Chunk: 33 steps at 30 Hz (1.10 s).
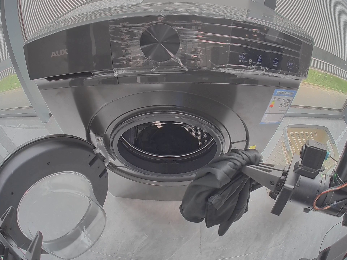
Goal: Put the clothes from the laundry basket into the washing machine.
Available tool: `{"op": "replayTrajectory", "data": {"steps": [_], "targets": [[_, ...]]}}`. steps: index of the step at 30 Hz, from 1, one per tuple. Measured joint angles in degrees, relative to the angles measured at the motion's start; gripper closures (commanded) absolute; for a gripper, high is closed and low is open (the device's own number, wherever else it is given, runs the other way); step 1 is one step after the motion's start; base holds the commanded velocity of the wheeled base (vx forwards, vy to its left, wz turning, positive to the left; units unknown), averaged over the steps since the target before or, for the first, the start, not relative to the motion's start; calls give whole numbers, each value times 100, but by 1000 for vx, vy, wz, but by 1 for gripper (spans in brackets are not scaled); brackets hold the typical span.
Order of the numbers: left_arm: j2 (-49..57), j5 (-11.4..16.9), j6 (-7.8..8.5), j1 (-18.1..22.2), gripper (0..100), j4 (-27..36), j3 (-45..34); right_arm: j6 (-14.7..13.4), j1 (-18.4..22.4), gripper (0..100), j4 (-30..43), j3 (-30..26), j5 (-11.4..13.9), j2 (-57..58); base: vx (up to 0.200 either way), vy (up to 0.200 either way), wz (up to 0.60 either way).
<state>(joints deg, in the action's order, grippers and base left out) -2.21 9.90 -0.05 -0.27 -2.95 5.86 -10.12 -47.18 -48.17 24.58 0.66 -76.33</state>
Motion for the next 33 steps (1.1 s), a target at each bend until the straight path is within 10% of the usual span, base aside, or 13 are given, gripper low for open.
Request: {"op": "replayTrajectory", "data": {"steps": [9,14,20,33], "targets": [[-1595,2235,-57,-37,0,72,744,-449,-277,100,-472,100,-34,-380,0,0,0],[-2505,2545,-6,-157,0,-240,923,-518,-323,100,-806,202,-435,-706,0,0,0],[-3652,2483,-2,-835,0,-967,1064,-569,-382,100,-1033,546,-1102,-1235,0,0,0],[-5703,1221,-288,-2738,0,-2458,1117,-939,-607,100,-1076,1381,-1918,-1992,0,0,0]]}}
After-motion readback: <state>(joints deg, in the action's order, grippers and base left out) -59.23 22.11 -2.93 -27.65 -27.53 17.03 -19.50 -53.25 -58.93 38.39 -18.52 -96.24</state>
